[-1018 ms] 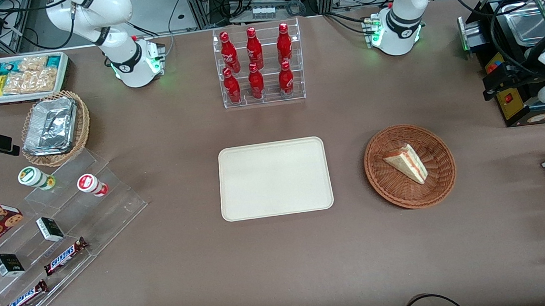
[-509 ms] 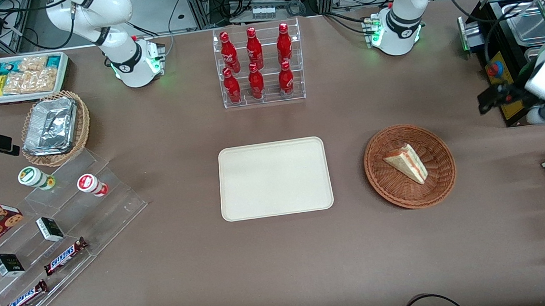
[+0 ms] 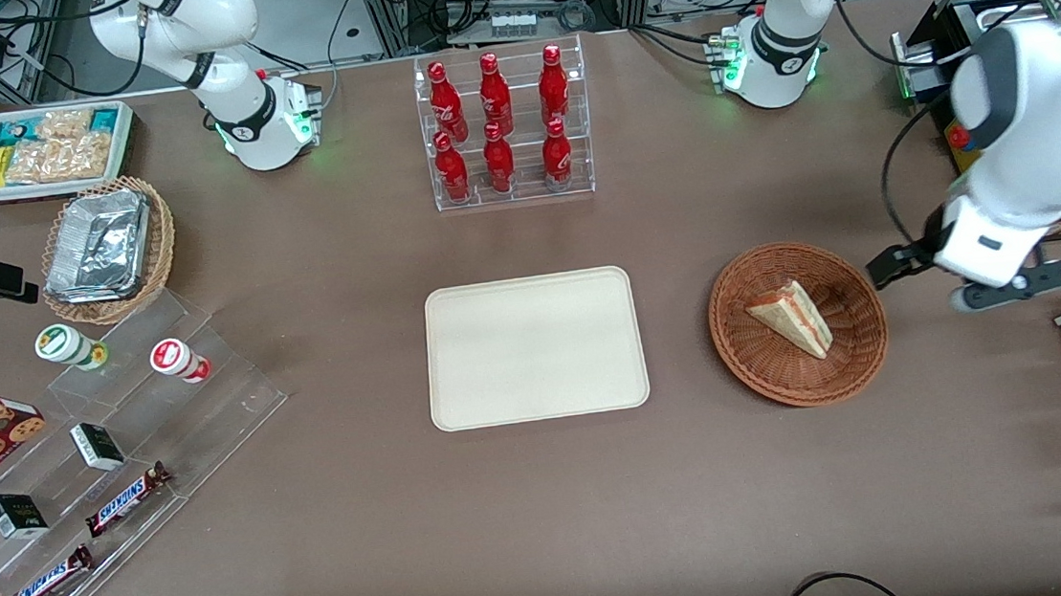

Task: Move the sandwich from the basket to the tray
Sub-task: 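Lower the open left gripper around the wrapped sandwich in the basket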

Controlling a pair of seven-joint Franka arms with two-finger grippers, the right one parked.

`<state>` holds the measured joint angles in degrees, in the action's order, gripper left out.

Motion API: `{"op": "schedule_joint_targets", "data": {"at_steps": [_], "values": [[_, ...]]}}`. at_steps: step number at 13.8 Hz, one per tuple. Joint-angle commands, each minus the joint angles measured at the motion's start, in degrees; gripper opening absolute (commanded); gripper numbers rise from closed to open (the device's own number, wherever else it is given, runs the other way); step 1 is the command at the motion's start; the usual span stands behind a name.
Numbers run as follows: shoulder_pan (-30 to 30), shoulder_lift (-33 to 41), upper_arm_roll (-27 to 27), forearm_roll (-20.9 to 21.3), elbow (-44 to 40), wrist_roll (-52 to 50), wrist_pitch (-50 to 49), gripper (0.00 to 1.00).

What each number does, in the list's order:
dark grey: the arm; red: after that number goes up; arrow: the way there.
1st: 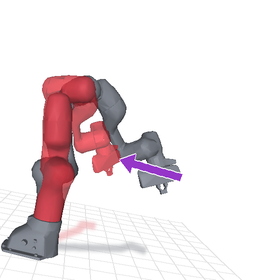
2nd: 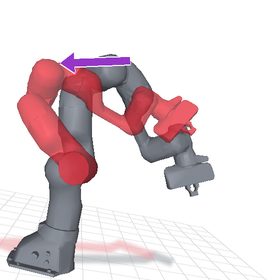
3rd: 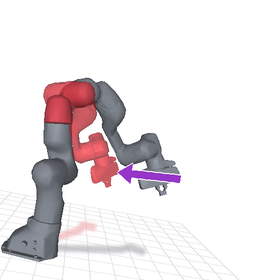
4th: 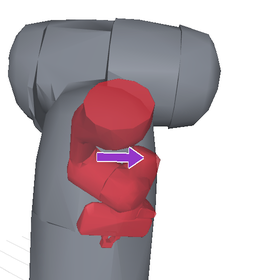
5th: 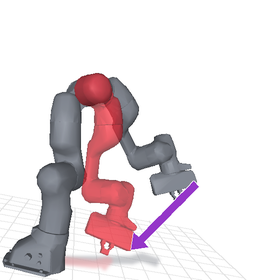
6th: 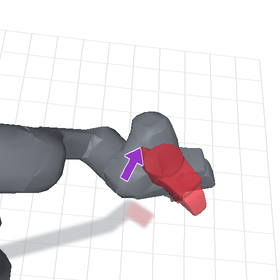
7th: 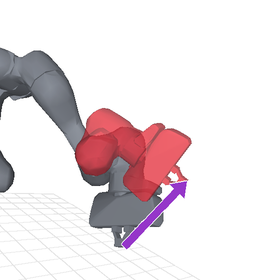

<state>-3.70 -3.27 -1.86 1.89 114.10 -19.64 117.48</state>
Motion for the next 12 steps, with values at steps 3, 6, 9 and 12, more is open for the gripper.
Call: {"op": "schedule_joint_targets", "data": {"at_steps": [3, 6, 9, 12], "values": [[-5.3, 2.2, -0.1, 1.0, 12.5, -18.0, 14.3, 1.00], [-6.0, 1.5, -0.2, 1.1, 15.8, -24.6, 20.3, 1.00], [-6.1, -1.8, -0.2, 1.1, 17.7, -28.1, 25.1, 1.00], [-6.0, -4.3, -0.2, 1.0, 18.4, -29.1, 26.6, 1.00]]}}
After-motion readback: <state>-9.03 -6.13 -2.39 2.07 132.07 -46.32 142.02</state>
